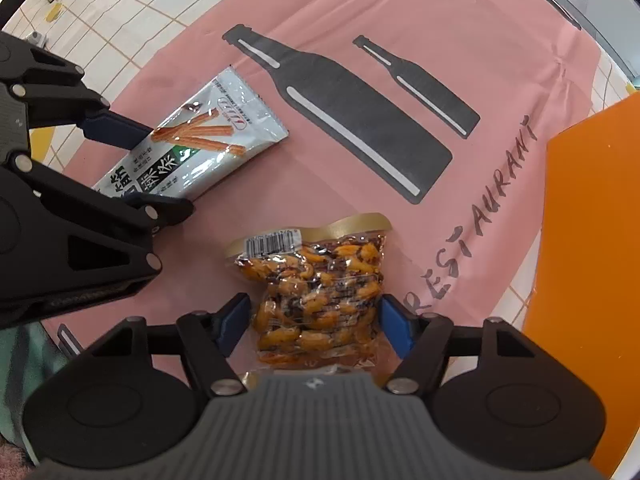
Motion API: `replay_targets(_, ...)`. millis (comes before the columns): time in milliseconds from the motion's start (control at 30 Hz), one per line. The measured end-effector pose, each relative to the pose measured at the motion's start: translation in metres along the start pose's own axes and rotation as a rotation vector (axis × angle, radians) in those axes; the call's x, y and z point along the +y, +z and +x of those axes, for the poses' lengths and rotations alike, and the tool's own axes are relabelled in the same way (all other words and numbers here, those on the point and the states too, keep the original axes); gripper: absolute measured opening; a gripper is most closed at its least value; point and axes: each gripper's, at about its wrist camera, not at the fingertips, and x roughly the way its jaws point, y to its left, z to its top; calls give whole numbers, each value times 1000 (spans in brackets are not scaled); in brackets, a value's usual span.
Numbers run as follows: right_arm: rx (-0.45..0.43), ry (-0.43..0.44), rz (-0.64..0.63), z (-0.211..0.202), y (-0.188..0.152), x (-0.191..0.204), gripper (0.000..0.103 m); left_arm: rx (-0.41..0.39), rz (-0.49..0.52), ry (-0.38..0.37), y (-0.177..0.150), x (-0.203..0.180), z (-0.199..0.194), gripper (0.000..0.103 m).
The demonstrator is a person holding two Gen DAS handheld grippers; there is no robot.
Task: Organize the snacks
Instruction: 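Grasp the white stick-snack bag with left tool while right tool grasps peanut pack, then carry both held packs over the orange box and release them inside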
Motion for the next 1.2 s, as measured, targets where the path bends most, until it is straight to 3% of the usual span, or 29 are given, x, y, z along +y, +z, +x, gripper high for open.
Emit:
replay_targets(367,-12,8,-82,-18,-8,4,66,0,102,8,10,-19,-10,54)
replay_targets(700,-105,26,-155,-69,-23,3,65,-80,222,49,19,-49,-62,54)
replay_targets(933,-172,-33,-163,-120,-46,-31,65,-179,294,56,46,-89,-104,54)
replay_targets(1200,-165,-137,-81,-145,-71,-103,65,-251,381,29,90,-153,-123,54)
